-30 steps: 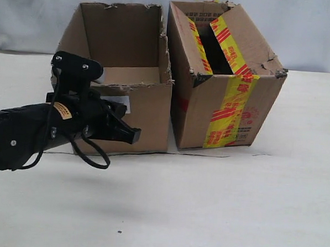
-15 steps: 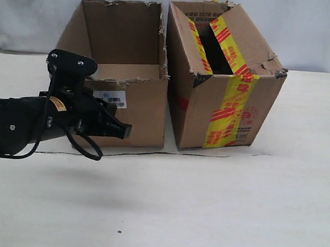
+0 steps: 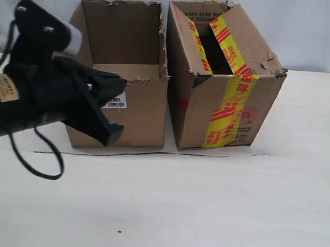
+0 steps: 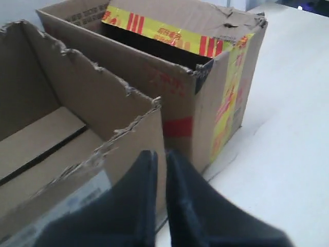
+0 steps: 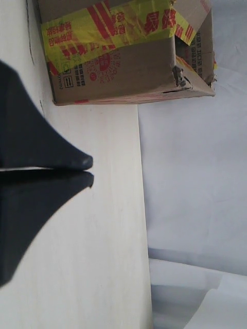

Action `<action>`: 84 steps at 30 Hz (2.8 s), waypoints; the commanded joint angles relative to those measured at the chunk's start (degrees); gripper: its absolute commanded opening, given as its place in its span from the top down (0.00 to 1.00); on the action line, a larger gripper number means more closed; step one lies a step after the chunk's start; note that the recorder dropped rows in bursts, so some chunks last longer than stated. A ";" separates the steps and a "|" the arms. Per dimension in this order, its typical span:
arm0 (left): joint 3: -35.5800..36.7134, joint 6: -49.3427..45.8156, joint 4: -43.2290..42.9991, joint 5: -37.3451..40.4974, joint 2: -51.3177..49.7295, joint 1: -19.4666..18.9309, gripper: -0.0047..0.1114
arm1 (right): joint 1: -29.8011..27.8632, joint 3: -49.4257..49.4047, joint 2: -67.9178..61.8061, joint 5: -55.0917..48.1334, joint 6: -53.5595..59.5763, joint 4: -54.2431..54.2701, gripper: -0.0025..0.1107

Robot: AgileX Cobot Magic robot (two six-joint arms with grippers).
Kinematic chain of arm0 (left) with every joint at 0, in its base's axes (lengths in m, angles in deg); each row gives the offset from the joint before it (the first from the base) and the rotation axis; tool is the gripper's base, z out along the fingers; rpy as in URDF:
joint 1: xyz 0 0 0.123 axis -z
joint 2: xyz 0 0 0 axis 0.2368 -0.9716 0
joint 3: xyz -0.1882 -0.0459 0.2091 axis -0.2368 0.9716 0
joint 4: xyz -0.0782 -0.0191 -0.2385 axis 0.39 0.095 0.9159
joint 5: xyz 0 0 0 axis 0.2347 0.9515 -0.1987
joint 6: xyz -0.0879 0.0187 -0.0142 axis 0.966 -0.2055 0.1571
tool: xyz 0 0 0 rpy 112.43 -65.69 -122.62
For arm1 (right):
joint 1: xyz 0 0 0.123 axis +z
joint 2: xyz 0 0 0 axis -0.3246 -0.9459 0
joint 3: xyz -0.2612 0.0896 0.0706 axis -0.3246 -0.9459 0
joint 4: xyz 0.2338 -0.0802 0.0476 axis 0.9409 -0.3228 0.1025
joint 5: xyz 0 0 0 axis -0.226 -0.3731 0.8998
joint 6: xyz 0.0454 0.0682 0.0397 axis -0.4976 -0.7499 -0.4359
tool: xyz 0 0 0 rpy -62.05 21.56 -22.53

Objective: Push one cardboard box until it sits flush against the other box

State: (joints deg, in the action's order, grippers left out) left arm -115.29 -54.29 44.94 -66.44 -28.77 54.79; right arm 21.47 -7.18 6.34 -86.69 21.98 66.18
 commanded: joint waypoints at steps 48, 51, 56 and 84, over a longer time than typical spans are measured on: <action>36.01 -2.62 -14.80 15.01 68.16 -38.46 0.96 | 0.17 -0.26 0.21 0.15 0.39 -0.30 0.98; 36.01 -2.62 -14.81 14.78 68.16 -38.46 0.96 | 0.17 -0.26 0.21 0.15 0.39 -0.30 0.98; 36.01 -2.62 -14.81 14.78 68.16 -38.46 0.96 | 0.17 -0.26 0.21 0.15 0.39 -0.30 0.98; 36.01 -2.62 -17.02 15.36 68.16 -38.46 0.96 | 0.17 -0.26 0.21 0.15 0.39 -0.30 0.98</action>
State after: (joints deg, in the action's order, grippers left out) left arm -79.41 -56.80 29.07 -51.02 39.18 16.35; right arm 21.47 -7.18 6.34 -86.69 21.98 66.18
